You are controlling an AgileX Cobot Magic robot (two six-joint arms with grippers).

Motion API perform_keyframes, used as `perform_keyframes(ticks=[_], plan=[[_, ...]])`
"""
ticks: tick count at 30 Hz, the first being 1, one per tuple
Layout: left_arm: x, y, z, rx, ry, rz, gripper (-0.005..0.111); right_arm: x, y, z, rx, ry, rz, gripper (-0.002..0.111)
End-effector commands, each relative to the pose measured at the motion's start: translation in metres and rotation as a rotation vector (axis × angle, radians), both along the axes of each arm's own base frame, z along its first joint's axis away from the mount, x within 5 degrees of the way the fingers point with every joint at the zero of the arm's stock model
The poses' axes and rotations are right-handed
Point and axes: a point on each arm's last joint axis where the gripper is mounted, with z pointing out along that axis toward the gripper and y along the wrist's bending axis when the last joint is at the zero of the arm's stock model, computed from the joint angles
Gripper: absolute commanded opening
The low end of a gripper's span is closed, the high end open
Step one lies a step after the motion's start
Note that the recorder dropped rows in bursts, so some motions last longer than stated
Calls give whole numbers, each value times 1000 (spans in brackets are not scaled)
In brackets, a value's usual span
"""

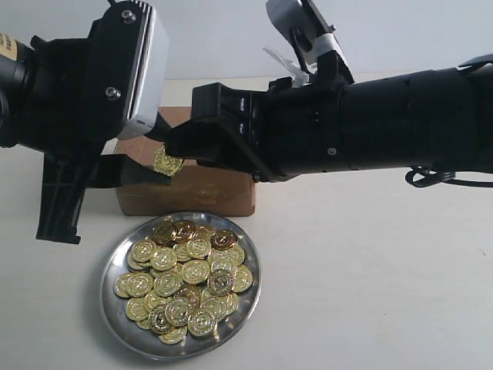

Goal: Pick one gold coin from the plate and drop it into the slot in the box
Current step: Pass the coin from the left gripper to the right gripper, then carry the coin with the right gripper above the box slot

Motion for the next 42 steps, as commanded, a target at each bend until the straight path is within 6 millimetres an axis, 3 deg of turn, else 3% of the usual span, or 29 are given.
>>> perform_keyframes(ticks=[1, 13, 16, 20, 25, 27, 29, 30, 32, 35, 36, 37, 39, 42], plan=[[-1, 0, 5, -27, -10, 13, 30, 2, 0, 1, -9, -14, -15, 42], [-4, -6, 11, -145, 23, 27, 30, 1, 0, 1, -7, -13, -12, 41], [-4, -6, 11, -145, 23, 27, 30, 2, -1, 1, -14, -16, -24, 31], [-3, -6, 11, -140, 19, 25, 30, 3, -1, 0, -18, -21, -24, 2], [-3, -6, 11, -145, 15, 28, 32, 2, -1, 1, -15, -22, -17, 0], [-2, -6, 11, -140, 5, 28, 40, 3, -1, 0, -23, -28, -24, 0], [-1, -2, 12, -99, -33, 23, 60, 5, -3, -2, -56, -51, -38, 0], [3, 5, 13, -63, -65, 86, 82, 8, -6, -4, -111, -90, -60, 0], [7, 14, 16, -50, -85, 174, 91, 15, -8, -1, -198, -195, -59, 0], [6, 37, 27, -119, 6, 408, 79, 47, -3, 19, -326, -321, -76, 0], [2, 44, 29, -139, 65, 486, 67, 71, 2, 28, -395, -332, -38, 0], [-1, 47, 30, -140, 86, 506, 61, 81, 5, 34, -451, -353, 9, 0], [-13, 55, 31, -136, 200, 592, 39, 124, 23, 34, -729, -363, 186, 0], [-25, 58, 30, -123, 332, 647, 23, 157, 45, 35, -812, -411, 328, 0]])
